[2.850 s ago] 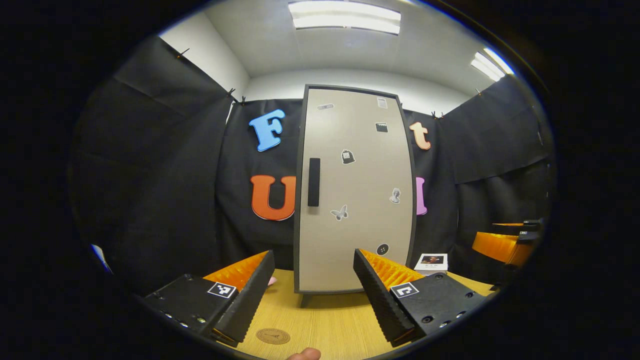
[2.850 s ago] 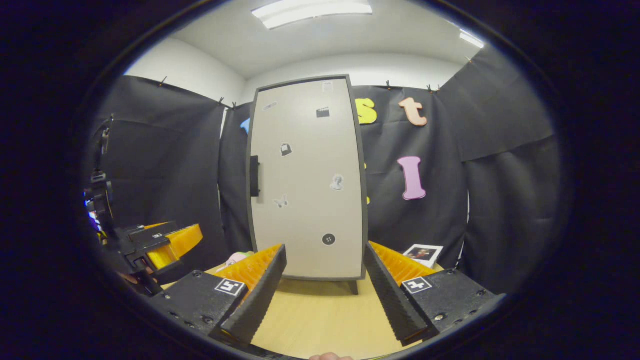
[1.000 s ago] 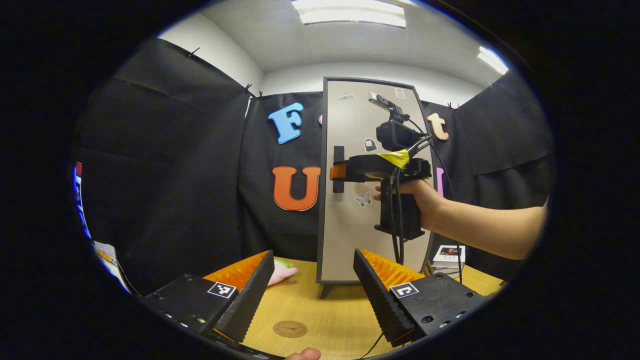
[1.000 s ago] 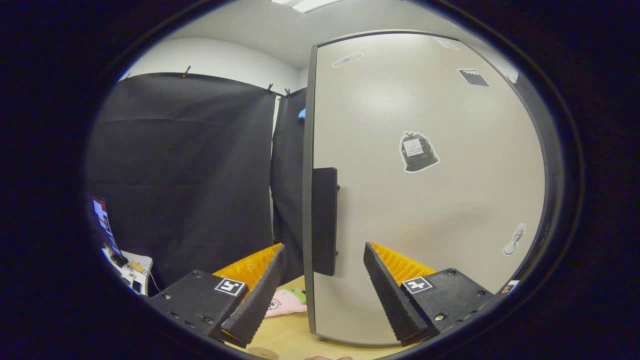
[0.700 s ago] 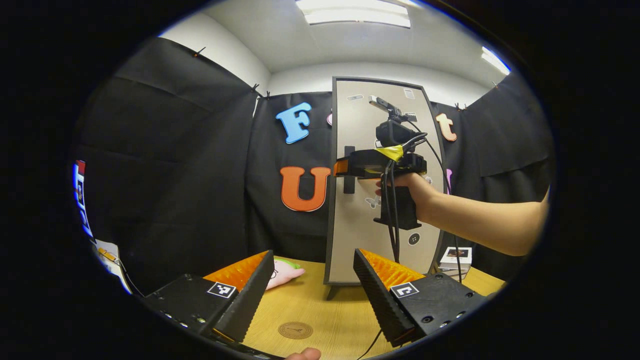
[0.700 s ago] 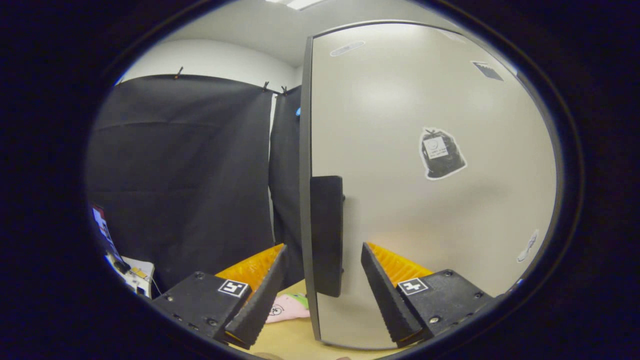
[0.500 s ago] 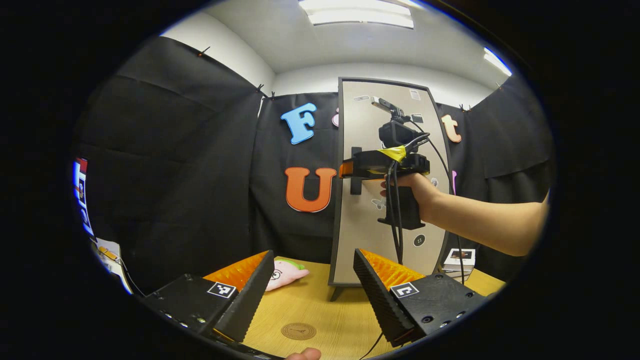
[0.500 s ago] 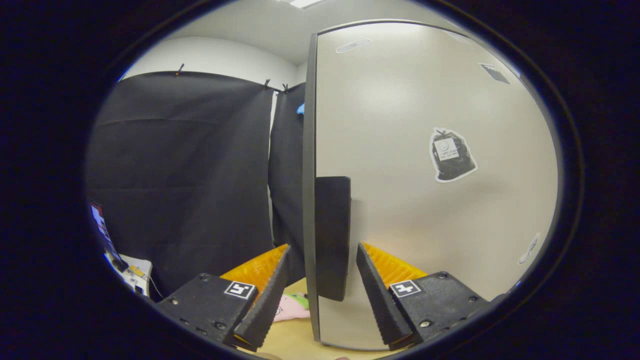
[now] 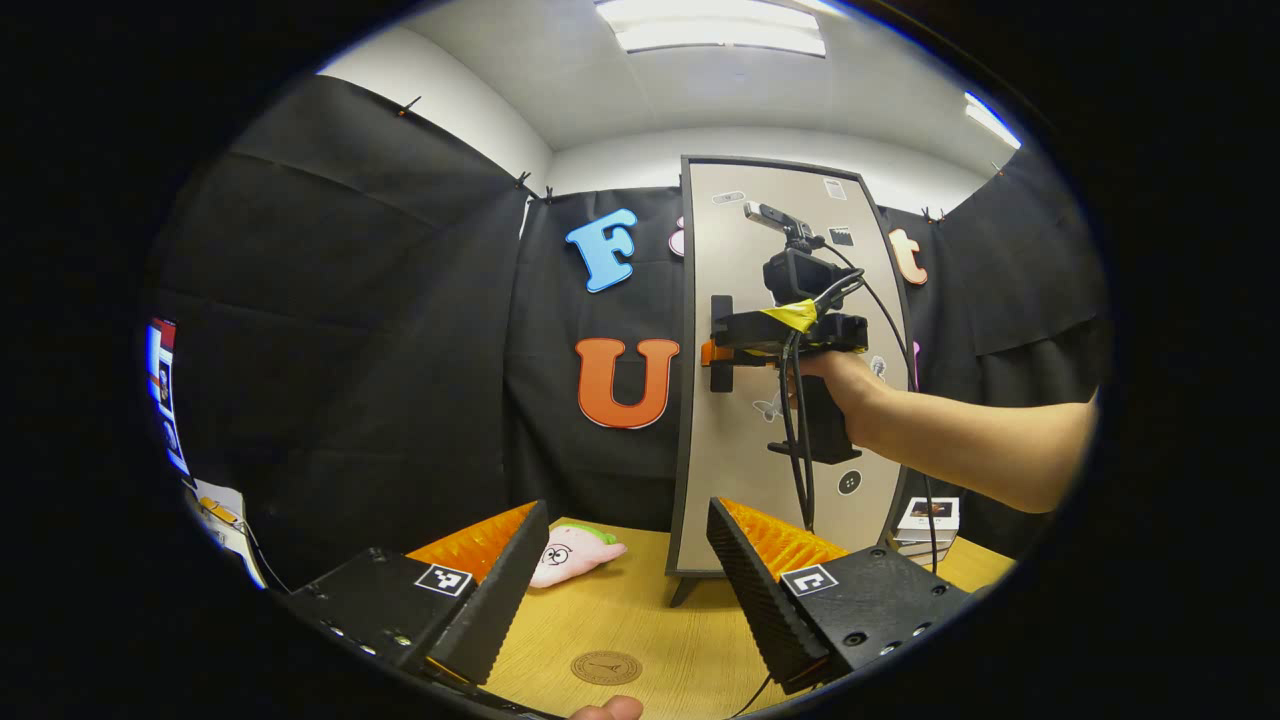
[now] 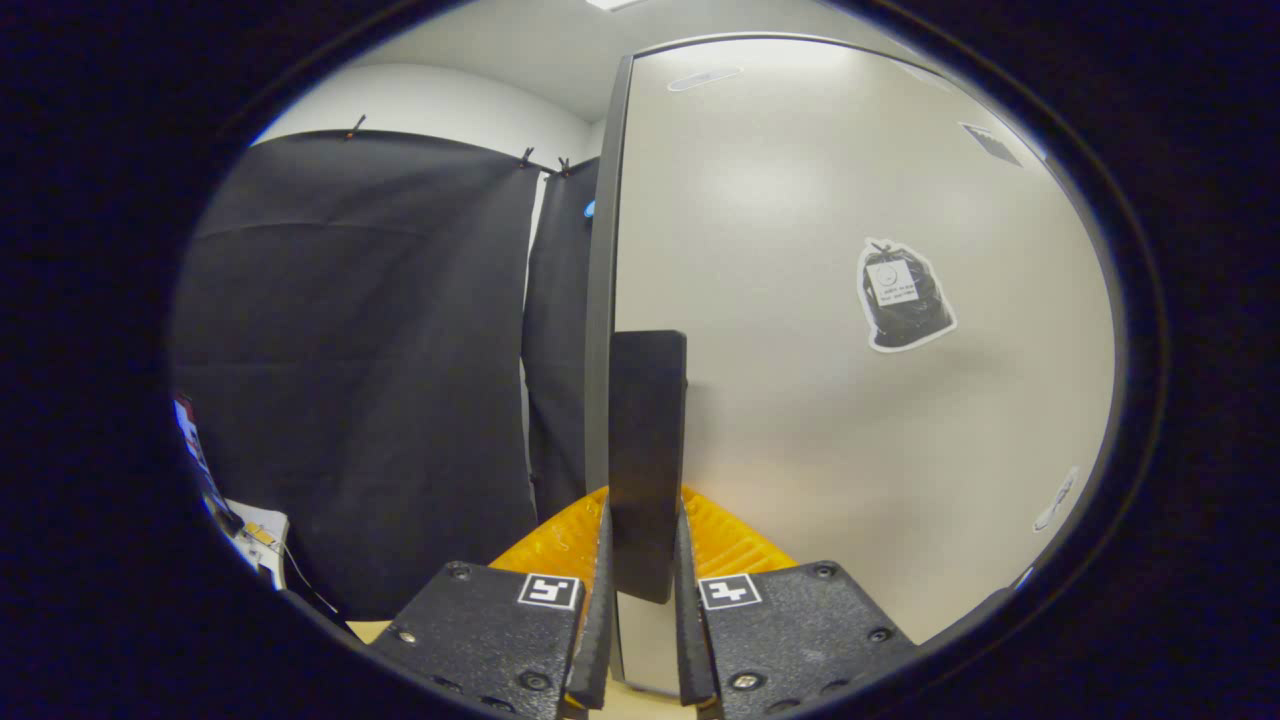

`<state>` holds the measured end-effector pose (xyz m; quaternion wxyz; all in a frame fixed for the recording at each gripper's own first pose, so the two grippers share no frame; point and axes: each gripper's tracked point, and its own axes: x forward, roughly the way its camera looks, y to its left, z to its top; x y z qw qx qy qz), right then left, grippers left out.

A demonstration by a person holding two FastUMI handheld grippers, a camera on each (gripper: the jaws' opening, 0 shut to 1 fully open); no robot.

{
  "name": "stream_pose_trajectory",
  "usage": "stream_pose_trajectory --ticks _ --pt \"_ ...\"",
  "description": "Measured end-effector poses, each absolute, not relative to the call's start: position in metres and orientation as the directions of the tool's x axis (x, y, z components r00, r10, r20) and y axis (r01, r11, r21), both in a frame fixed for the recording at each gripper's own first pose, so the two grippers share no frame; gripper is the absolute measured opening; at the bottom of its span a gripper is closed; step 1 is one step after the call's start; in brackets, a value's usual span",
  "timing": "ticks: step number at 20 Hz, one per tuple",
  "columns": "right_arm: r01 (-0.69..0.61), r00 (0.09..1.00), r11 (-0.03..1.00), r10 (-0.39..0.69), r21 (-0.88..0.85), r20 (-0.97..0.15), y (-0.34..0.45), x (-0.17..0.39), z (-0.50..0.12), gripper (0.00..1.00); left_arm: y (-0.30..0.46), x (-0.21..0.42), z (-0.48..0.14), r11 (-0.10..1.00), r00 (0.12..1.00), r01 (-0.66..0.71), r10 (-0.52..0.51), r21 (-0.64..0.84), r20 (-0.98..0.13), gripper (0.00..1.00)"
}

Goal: Open the cabinet door with the right hand, grasp the bottle in the cabinet with the left hand and place it on the coaster, then close the cabinet door with the right hand.

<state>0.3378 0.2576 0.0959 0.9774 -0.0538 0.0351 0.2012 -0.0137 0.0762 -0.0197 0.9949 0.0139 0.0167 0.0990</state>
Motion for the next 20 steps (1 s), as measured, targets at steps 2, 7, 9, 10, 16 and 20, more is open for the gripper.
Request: stream_pose_trajectory --ticks 2,7,9,10,16,20 --pt "-0.391 0.920 0.915 0.383 -0.102 -0.086 0.257 0.338 0.095 0.27 0.074 -0.013 -0.019 0.981 0.980 -0.193 0.194 0.030 -0.032 0.96" --pt "-0.395 0.917 0.916 0.389 -0.072 -0.084 0.257 0.336 0.095 0.23 0.076 -0.012 -0.020 0.982 0.981 -0.186 0.188 0.034 -0.043 0.96" --pt "-0.404 0.913 0.912 0.397 -0.070 -0.090 0.257 0.332 0.095 0.23 0.078 -0.011 -0.021 0.983 0.982 -0.182 0.184 0.031 -0.045 0.96" --pt "-0.409 0.911 0.910 0.403 -0.068 -0.093 0.257 0.330 0.094 0.23 0.080 -0.009 -0.022 0.983 0.982 -0.183 0.184 0.029 -0.046 0.96" --pt "-0.462 0.885 0.884 0.454 -0.071 -0.101 0.256 0.306 0.095 0.24 0.092 -0.003 -0.026 0.983 0.982 -0.181 0.182 0.029 -0.046 0.96" --pt "-0.490 0.871 0.869 0.483 -0.067 -0.094 0.251 0.283 0.099 0.23 0.097 0.005 -0.023 0.985 0.984 -0.171 0.173 0.035 -0.043 0.96"
